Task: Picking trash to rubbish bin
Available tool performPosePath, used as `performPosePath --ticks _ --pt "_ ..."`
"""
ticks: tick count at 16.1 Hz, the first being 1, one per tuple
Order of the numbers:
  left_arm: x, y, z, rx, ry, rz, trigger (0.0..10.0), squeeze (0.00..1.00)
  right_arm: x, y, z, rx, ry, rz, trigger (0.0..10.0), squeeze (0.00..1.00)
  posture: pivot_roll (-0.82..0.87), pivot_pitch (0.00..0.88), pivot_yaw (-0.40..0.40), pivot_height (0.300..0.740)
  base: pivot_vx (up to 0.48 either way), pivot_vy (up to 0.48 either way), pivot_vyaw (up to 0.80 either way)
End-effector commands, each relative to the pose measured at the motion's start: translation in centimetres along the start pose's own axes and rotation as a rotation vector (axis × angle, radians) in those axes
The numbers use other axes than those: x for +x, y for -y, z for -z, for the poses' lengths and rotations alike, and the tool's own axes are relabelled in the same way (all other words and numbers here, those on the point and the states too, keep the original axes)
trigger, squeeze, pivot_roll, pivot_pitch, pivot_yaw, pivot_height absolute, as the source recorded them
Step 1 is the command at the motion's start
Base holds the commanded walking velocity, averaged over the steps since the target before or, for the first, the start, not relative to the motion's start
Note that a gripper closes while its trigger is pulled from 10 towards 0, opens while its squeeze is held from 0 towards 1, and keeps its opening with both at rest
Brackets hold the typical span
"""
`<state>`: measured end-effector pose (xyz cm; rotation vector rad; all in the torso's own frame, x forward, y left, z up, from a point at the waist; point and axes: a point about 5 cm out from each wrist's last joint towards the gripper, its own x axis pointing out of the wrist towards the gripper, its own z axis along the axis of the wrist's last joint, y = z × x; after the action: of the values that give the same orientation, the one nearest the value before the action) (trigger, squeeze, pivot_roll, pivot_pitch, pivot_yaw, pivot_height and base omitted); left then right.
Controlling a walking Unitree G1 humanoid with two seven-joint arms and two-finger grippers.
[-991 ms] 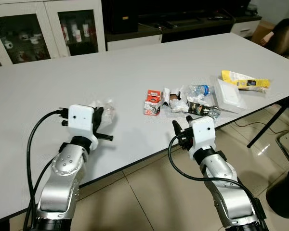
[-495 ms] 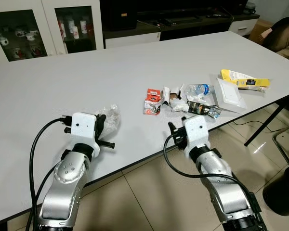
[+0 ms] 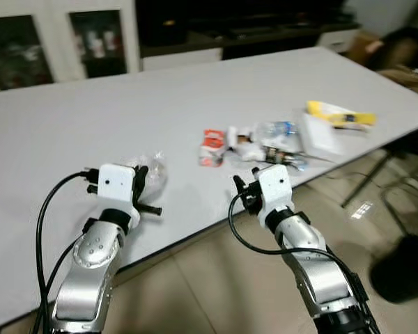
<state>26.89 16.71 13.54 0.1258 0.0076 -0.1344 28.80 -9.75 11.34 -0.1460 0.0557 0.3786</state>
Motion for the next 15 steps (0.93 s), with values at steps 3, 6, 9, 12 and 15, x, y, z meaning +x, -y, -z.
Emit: performPosePath --ticks 3,6,9,12,15 --pt "-0.3 -0.5 -0.5 0.03 0.021 -0.028 10.0 0.0 0.5 -0.1 0.2 -0.014 -0.011 -0.024 10.0 0.0 0.08 0.0 -0.107 0.74 0.303 0.0 0.0" --pt "-0.7 -1.0 -0.5 0.036 0.018 -0.048 10.0 0.0 0.7 -0.5 0.6 -0.016 -0.026 -0.064 10.0 0.0 0.09 0.0 -0.112 0.74 0.315 0.0 0.14" --pt "-0.9 -1.0 -0.5 0.044 0.014 -0.05 10.0 0.0 0.6 -1.1 0.7 -0.035 -0.022 -0.098 10.0 0.0 0.1 0.0 -0.116 0.74 0.324 0.0 0.67" --pt "-1.1 -1.0 -0.5 0.049 0.01 -0.046 10.0 0.0 0.3 -0.8 1.0 -0.008 -0.027 -0.068 10.0 0.0 0.1 0.0 -0.113 0.74 0.328 0.0 0.0" --pt "-1.1 -0.6 -0.3 0.056 -0.006 -0.015 10.0 0.0 -0.6 0.4 1.6 0.027 -0.038 0.043 10.0 0.0 0.09 0.0 -0.093 0.74 0.326 0.0 0.0"
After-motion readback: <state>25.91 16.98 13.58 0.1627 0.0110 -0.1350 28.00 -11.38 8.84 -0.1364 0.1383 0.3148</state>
